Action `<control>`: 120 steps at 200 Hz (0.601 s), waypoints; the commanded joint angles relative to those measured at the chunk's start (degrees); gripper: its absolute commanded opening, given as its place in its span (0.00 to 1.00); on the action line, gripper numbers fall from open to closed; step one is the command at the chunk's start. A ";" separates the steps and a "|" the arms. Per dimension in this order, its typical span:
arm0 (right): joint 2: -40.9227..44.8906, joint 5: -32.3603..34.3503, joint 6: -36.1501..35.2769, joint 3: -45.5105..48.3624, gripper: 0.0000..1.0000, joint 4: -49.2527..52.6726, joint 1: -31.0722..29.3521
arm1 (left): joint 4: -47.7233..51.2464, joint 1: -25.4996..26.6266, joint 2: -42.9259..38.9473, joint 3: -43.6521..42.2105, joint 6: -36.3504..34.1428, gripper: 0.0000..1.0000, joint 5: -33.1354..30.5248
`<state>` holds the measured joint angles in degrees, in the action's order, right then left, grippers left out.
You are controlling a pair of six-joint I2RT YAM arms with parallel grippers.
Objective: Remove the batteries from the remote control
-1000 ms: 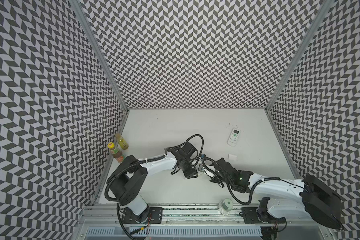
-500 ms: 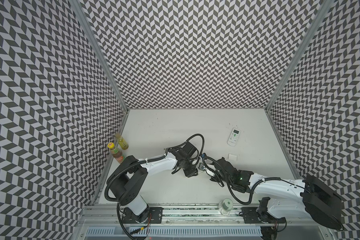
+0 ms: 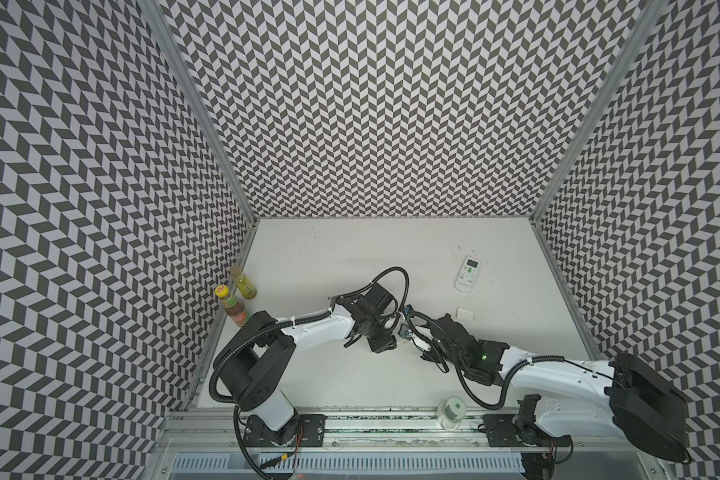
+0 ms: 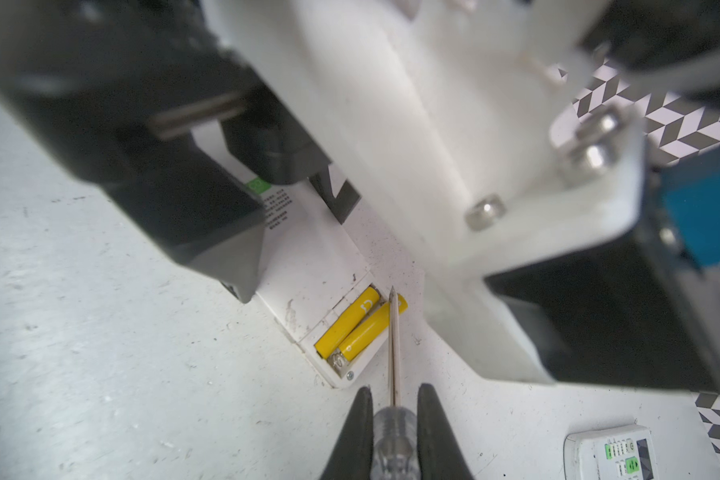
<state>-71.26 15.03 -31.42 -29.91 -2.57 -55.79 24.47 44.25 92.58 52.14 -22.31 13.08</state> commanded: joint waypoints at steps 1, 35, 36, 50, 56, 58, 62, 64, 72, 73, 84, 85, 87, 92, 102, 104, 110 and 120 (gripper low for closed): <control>0.92 4.10 0.66 0.99 0.00 1.69 0.97 | 1.14 -0.03 -2.04 -1.26 -0.19 0.18 -0.56; 0.71 5.60 0.74 1.55 0.00 2.44 1.08 | 1.60 -0.41 -2.70 -1.17 -0.22 0.19 -0.99; 0.74 5.62 0.74 1.58 0.00 2.42 1.10 | 1.57 -0.40 -2.73 -1.21 -0.21 0.19 -0.97; 1.44 5.63 0.66 1.88 0.00 1.92 1.07 | 0.79 -0.58 -3.01 -2.05 -0.26 0.19 -0.84; 1.64 5.65 0.64 1.71 0.00 1.96 1.08 | 0.54 -0.64 -3.02 -2.31 -0.46 0.19 -0.86; 1.65 5.70 0.65 1.66 0.00 2.04 1.11 | 0.50 -0.61 -3.01 -2.37 -0.52 0.19 -0.84; 1.72 5.92 0.66 1.54 0.00 2.10 1.05 | 0.56 -0.64 -2.94 -2.35 -0.55 0.19 -1.08; 1.67 6.12 0.70 1.48 0.00 2.17 1.06 | 0.57 -0.63 -2.95 -2.38 -0.55 0.19 -1.18; 1.62 6.56 0.79 1.49 0.00 2.42 1.20 | 0.96 -0.59 -2.86 -2.10 -0.68 0.19 -1.56; 1.64 6.58 0.77 1.50 0.00 2.45 1.25 | 0.99 -0.58 -2.85 -2.03 -0.70 0.19 -1.61; 1.65 6.91 0.76 1.81 0.00 2.66 1.46 | 1.06 -0.67 -3.00 -1.86 -0.59 0.19 -1.85; 1.70 6.93 0.75 1.84 0.00 2.66 1.42 | 1.04 -0.71 -3.01 -1.91 -0.52 0.19 -1.84; 1.80 6.94 0.75 1.95 0.00 2.59 1.39 | 1.02 -0.73 -3.01 -1.90 -0.52 0.19 -1.88; 1.92 6.96 0.73 2.04 0.00 2.46 1.47 | 0.82 -0.73 -3.12 -2.06 -0.48 0.19 -1.79; 2.27 6.68 0.74 1.97 0.00 2.22 1.41 | 0.42 -0.69 -3.19 -2.55 -0.61 0.19 -1.67; 2.34 6.62 0.74 1.90 0.00 2.22 1.44 | 0.41 -0.73 -3.10 -2.56 -0.63 0.19 -1.59; 2.43 6.59 0.75 1.67 0.00 2.29 1.40 | 0.40 -0.68 -3.02 -2.64 -0.70 0.19 -1.57; 2.53 6.77 1.11 1.37 0.00 2.53 1.57 | 0.91 -0.74 -3.02 -2.34 -0.82 0.19 -1.79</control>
<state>-70.43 20.56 -31.42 -28.53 1.48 -54.54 25.15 43.83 91.07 50.19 -22.44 11.38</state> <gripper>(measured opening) 0.169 0.530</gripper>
